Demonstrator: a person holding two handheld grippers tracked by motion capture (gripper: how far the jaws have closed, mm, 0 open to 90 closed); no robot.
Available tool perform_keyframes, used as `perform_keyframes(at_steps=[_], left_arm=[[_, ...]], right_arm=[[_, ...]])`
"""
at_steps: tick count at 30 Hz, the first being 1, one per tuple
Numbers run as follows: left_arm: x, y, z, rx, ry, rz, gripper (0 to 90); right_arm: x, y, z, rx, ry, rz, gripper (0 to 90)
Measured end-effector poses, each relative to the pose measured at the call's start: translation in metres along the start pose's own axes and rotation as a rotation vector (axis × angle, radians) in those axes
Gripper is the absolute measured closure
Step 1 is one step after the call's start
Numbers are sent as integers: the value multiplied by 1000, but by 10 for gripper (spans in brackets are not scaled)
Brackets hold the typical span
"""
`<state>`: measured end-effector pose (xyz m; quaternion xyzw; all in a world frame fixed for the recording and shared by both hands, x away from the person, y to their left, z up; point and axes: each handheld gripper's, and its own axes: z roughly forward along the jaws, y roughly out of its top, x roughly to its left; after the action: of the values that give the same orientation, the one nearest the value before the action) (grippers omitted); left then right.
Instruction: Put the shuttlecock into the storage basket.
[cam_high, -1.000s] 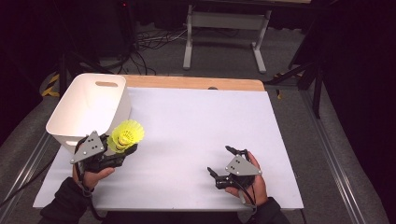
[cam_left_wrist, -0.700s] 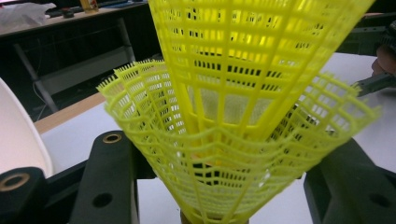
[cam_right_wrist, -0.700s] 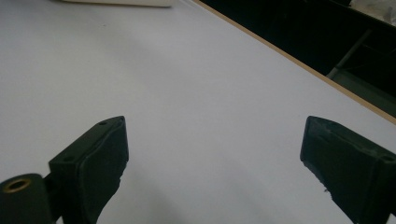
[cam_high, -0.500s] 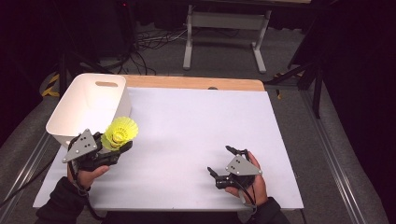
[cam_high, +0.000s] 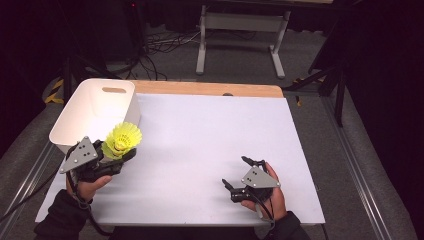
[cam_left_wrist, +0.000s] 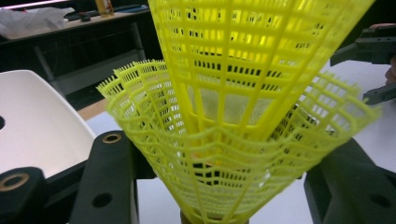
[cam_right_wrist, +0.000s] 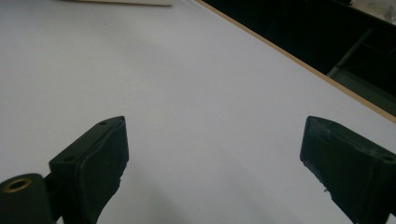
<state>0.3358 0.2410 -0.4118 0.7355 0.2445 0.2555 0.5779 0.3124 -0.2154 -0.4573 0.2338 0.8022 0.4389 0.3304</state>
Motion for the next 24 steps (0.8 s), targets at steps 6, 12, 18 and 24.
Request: perform_keyframes(at_steps=[6,12,18,24], left_arm=[[5,0,-4,-5,19,-4,467],[6,1,-7,-17,31,-13,470],[8,2,-10,-21,40,-18,471],[11,2,-13,-30,48,-24,472]], right_arm=[[0,0,0,-3,1,3,87],[0,0,0,-2,0,5,87],[0,0,0,-2,2,5,87],[-1,0,0,-2,2,8,87]])
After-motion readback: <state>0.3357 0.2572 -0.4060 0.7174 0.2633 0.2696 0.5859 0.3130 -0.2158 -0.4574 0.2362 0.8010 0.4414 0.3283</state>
